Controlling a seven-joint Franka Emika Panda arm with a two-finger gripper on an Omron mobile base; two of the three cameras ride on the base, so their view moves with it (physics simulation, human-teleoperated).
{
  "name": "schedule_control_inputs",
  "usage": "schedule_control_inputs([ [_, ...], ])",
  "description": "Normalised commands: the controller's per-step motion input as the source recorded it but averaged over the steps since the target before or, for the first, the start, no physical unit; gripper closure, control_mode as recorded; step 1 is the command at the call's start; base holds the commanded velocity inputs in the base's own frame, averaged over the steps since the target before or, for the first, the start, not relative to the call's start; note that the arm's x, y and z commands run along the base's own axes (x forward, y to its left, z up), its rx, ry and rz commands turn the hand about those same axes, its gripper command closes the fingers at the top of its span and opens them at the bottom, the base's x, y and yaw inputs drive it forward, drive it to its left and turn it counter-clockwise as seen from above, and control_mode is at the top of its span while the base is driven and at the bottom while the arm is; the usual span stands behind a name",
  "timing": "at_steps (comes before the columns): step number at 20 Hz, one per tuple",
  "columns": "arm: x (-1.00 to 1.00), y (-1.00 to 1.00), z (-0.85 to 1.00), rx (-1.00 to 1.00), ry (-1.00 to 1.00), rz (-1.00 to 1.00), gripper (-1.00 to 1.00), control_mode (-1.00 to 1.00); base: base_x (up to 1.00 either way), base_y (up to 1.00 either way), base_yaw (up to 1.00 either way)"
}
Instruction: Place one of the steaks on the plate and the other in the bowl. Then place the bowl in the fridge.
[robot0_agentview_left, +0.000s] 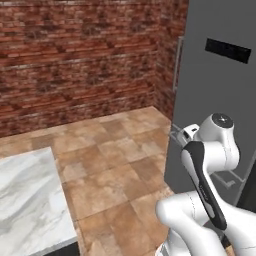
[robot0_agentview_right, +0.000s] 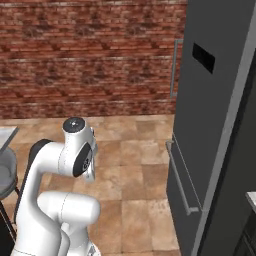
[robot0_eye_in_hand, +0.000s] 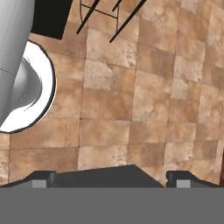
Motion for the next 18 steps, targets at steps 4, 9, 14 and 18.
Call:
schedule_control_inputs([
  [4,0.0,0.0,0.0,0.0,0.0,0.0,-1.0,1.0,0.61,0.03,0.24],
  [9,0.0,0.0,0.0,0.0,0.0,0.0,-1.0,1.0,0.54,0.0,0.16],
  [14,0.0,0.0,0.0,0.0,0.0,0.0,-1.0,1.0,0.59,0.13,0.01],
  [18,0.0,0.0,0.0,0.0,0.0,0.0,-1.0,1.0,0.66,0.25,0.0],
])
